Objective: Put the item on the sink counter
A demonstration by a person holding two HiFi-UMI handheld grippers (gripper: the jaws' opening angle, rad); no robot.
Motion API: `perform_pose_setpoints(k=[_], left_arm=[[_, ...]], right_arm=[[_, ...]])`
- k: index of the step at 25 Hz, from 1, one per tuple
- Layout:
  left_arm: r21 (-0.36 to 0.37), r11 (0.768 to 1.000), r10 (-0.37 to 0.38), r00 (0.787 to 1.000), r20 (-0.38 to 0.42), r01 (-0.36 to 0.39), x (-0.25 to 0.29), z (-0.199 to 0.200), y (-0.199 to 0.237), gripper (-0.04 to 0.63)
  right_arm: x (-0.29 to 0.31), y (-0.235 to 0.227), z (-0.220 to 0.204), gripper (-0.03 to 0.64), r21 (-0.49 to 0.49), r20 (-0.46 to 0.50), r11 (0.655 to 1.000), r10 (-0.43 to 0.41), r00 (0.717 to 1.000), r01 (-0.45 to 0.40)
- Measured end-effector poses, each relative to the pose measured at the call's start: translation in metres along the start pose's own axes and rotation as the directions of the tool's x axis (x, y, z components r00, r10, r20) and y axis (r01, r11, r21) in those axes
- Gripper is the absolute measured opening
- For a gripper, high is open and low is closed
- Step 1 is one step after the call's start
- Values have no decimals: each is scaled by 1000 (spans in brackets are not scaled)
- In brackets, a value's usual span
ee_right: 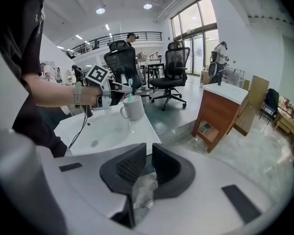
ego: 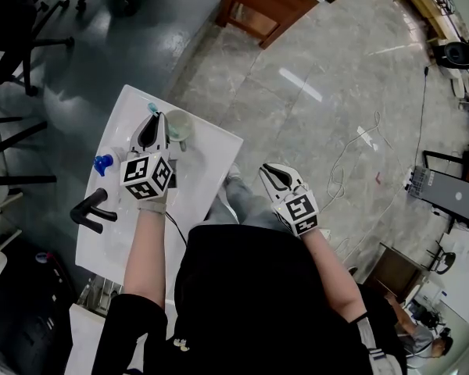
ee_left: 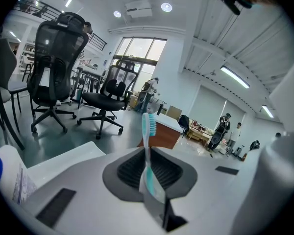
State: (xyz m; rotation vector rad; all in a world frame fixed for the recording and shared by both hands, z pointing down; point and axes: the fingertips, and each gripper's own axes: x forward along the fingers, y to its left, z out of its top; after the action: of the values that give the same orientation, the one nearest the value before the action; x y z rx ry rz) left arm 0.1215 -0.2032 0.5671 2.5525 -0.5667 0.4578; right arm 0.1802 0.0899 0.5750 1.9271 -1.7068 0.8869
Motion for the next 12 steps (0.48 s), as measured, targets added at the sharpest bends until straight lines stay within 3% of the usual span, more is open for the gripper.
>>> perform_pose_setpoints(k=[9, 12], left_arm=[[15, 1000, 0, 1000, -13, 0, 4, -1, -1, 37], [25, 1000, 3, 1000, -19, -3, 3, 0, -1, 80]], right_arm=[[-1, 1, -2, 51, -6, 0, 1000, 5, 1000, -5], [-1, 2, -2, 52, -8, 6, 1000, 14, 1000, -14]])
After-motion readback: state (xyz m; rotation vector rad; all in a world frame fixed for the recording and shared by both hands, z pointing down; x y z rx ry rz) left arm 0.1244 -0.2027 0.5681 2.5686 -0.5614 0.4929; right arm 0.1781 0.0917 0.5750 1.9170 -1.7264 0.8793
